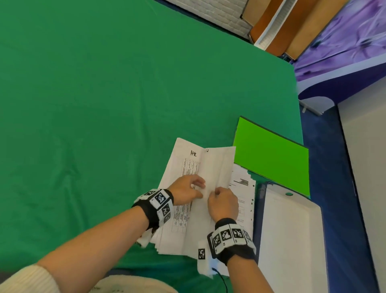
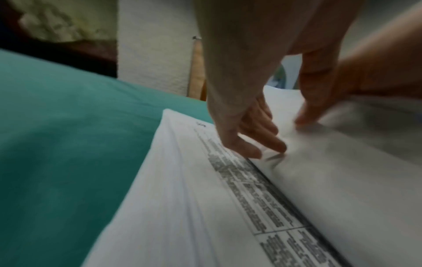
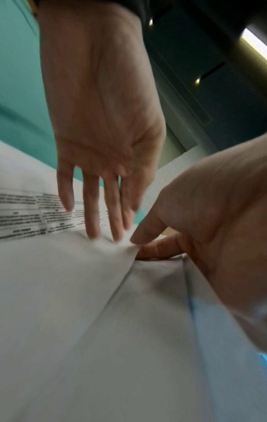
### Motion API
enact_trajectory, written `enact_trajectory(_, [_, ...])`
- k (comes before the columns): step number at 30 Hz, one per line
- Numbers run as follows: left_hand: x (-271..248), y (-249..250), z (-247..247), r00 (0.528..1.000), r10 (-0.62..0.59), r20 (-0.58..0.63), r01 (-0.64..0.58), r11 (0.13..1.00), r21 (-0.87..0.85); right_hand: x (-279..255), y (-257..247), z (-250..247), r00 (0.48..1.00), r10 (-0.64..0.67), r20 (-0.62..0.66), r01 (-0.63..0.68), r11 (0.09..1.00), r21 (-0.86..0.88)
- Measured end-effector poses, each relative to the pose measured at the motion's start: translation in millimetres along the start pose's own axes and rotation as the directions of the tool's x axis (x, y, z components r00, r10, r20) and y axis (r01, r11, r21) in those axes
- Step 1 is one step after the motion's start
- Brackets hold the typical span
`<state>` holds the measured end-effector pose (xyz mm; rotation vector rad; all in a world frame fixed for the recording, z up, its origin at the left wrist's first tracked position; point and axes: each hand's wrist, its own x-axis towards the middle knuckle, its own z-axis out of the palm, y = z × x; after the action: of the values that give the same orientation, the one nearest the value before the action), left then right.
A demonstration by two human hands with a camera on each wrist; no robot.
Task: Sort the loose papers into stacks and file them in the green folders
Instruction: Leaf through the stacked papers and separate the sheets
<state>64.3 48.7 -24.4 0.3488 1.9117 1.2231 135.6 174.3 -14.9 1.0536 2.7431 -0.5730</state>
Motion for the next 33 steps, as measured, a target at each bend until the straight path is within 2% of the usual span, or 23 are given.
enact_trajectory(1, [-1.5,-5.0,-6.9,0.993,-0.042,-0.112,0.05,0.997,0.063,0.2,0.3,1.0,1.0,0.009,-0.006,-0.009,1.0,-0.02])
enact_trajectory(3, [-6.3,-17.1,-16.3,0.922,-0.126,-0.366,0.223,0.946,0.236,-3.0,-0.2,4.4,1.0,0.025,-0.011,-0.025,0.999,-0.02])
enact_trajectory(5, [-11.6,-22.6,-19.7,0.871,-0.192,-0.451,0.356,0.881,0.313,-5.3,0.9,8.1,0.999,0.019,-0.026,-0.02,1.0,-0.006])
enact_trajectory(8, [-12.6,-24.2,-10.1,0.862,-0.25,-0.442,0.419,0.842,0.34,-2.8,3.7,10.7,0.999,0.01,-0.045,-0.008,0.999,0.042])
enact_trajectory(11, [-12.1,-25.0,-0.2,0.867,-0.217,-0.448,0.397,0.845,0.358,0.4,6.3,13.8,0.999,-0.023,-0.045,0.025,0.998,0.054])
enact_trajectory(13, [-15.2,-23.4,3.3,0.87,-0.168,-0.463,0.39,0.808,0.441,-0.8,9.9,14.6,0.999,-0.025,-0.03,0.027,0.998,0.056])
enact_trajectory(15, [-17.7,-13.4,5.2,0.892,-0.061,-0.447,0.368,0.671,0.644,-1.5,15.3,12.6,0.999,-0.036,-0.032,0.038,0.997,0.068])
enact_trajectory(17, [-20.2,1.1,7.2,0.935,0.028,-0.355,0.298,0.481,0.824,0.5,18.4,8.1,0.998,-0.043,-0.045,0.045,0.997,0.055])
enact_trajectory(18, [-21.3,8.0,7.5,0.948,0.044,-0.315,0.27,0.413,0.87,1.7,19.4,6.1,0.998,-0.045,-0.052,0.048,0.998,0.052])
enact_trajectory(22, [-18.8,26.3,6.3,0.956,0.091,-0.278,0.248,0.254,0.935,2.7,19.1,4.8,0.997,-0.043,-0.071,0.048,0.996,0.072])
enact_trajectory(24, [-17.3,34.8,6.9,0.953,0.117,-0.279,0.239,0.275,0.931,1.2,18.7,6.4,0.997,-0.042,-0.07,0.048,0.995,0.093])
enact_trajectory(27, [-16.0,40.6,12.5,0.953,0.16,-0.256,0.175,0.396,0.901,0.7,19.5,7.1,0.996,-0.054,-0.074,0.062,0.991,0.115])
enact_trajectory(29, [-12.9,34.6,19.0,0.934,0.204,-0.294,0.132,0.567,0.813,0.5,19.8,6.2,0.995,-0.068,-0.077,0.079,0.986,0.146])
enact_trajectory(31, [-8.0,25.6,25.7,0.914,0.212,-0.347,0.059,0.776,0.629,0.8,19.4,7.7,0.996,-0.075,-0.053,0.085,0.973,0.216])
enact_trajectory(33, [-2.0,17.0,32.3,0.935,0.16,-0.317,-0.025,0.92,0.391,1.6,18.9,10.3,0.998,-0.057,-0.025,0.062,0.964,0.26])
